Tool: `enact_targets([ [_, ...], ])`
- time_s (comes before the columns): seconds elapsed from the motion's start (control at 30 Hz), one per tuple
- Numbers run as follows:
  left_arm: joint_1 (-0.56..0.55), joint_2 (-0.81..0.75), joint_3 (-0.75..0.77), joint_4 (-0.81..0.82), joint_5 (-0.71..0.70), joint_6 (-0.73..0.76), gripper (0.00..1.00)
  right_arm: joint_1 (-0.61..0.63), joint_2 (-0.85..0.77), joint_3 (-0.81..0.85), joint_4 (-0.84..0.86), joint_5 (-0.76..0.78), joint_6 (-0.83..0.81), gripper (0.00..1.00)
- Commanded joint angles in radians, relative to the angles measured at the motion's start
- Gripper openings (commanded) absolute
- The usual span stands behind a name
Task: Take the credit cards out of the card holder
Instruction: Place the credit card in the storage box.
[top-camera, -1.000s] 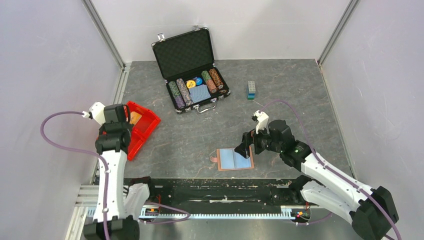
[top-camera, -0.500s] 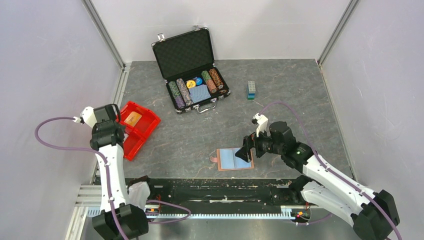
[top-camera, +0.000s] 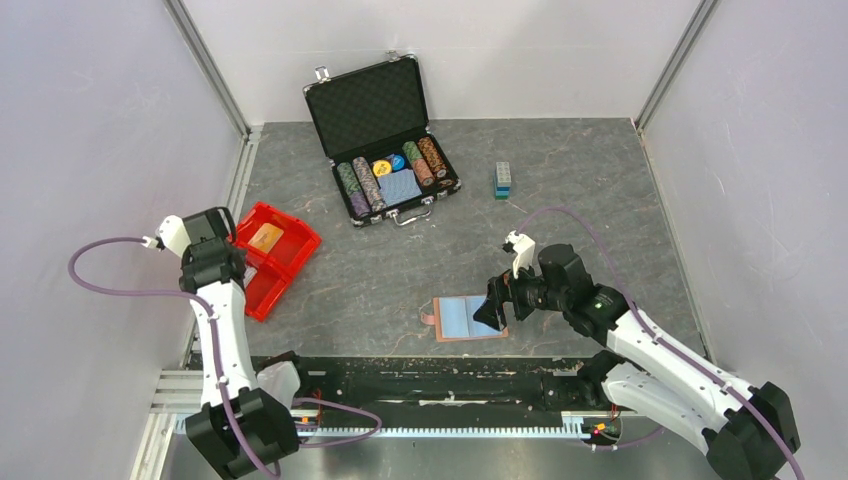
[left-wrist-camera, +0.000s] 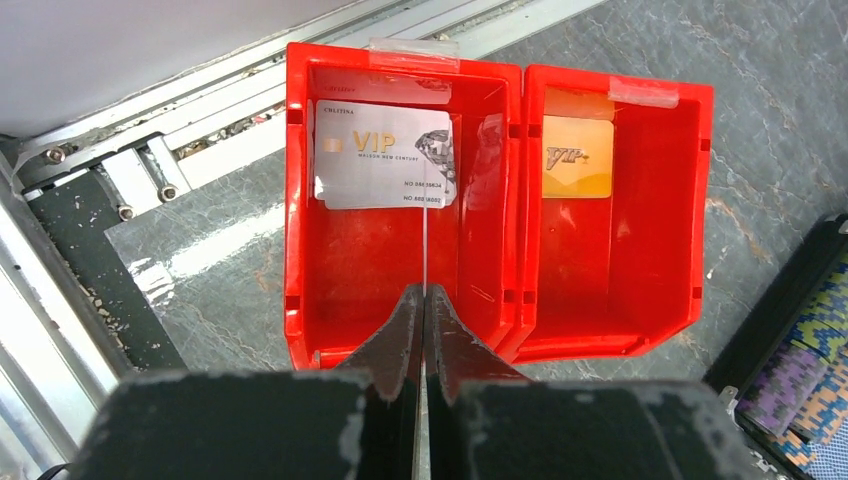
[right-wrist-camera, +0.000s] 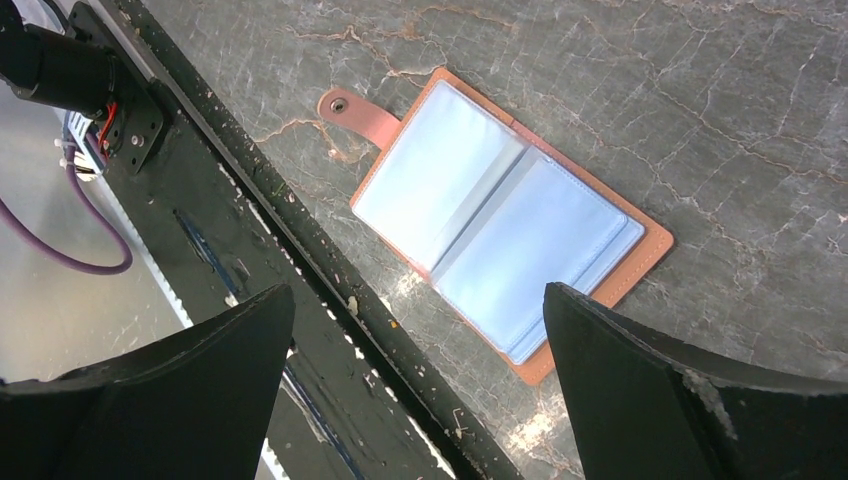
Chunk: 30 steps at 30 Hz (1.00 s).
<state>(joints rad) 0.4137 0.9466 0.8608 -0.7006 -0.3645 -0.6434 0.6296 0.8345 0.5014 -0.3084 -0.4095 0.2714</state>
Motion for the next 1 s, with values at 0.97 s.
enact_targets([
  [0.97,0.135,0.214,-0.035,0.188,0.204,0.151,0.02,-0.005,-0.008,0.106,0.039,-0.035,0.032,0.98],
])
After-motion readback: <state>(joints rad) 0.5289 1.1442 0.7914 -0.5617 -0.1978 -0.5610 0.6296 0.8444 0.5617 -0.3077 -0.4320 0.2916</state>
